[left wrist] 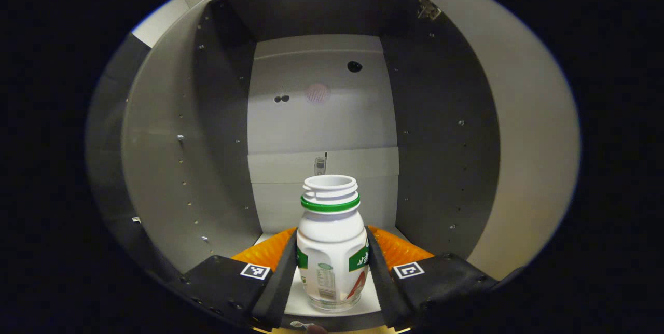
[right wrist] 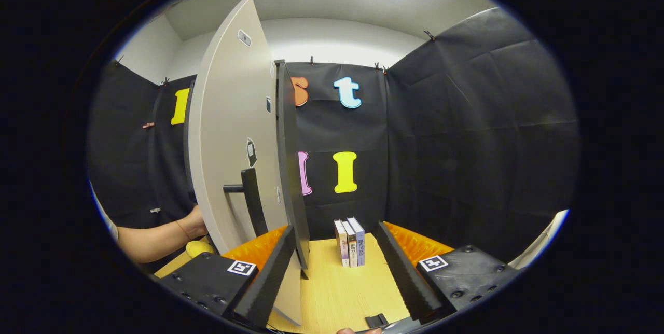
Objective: Open the cabinet door with the right hand, grasp the bottle in the cabinet with the left hand and place it on the coaster, then close the cabinet door with the right hand.
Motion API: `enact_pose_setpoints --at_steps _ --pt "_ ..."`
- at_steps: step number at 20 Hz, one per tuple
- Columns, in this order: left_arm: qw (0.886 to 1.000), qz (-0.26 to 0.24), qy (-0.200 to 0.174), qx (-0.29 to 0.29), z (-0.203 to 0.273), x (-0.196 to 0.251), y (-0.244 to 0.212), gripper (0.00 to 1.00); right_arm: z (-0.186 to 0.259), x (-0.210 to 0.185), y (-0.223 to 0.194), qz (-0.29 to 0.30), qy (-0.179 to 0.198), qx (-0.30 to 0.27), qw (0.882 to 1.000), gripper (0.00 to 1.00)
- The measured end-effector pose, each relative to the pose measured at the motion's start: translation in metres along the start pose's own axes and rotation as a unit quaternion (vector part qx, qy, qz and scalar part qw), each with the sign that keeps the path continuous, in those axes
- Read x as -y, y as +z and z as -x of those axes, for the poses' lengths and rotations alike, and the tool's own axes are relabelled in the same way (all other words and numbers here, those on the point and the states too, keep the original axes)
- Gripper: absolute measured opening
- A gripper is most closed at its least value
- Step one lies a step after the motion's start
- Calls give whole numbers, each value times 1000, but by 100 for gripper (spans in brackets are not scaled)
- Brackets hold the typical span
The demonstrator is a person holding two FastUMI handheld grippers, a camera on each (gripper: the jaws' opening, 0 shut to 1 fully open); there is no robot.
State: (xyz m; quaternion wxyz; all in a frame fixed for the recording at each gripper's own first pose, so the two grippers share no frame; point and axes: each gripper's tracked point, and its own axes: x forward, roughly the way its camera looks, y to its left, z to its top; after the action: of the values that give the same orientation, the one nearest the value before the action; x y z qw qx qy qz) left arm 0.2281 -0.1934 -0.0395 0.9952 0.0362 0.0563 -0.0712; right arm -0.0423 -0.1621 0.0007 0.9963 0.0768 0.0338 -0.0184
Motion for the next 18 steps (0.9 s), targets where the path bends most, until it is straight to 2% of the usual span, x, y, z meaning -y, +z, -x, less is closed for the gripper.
enact_pose_setpoints --at_steps 3,6,9,13,18 --pt "1000 -3 -8 13 38 -16 12 71 3 3 2 1 -24 7 1000 98" --pt "1000 -1 -13 25 80 -36 17 71 5 6 -3 -24 -47 5 999 98" --pt "1000 3 -10 23 121 -61 12 71 6 12 -3 -10 -69 20 997 98" --pt "999 13 3 31 172 -103 -3 72 10 -1 -9 0 -63 16 998 98" --pt "999 35 20 20 223 -145 -45 69 13 -8 -8 2 -66 22 998 98"
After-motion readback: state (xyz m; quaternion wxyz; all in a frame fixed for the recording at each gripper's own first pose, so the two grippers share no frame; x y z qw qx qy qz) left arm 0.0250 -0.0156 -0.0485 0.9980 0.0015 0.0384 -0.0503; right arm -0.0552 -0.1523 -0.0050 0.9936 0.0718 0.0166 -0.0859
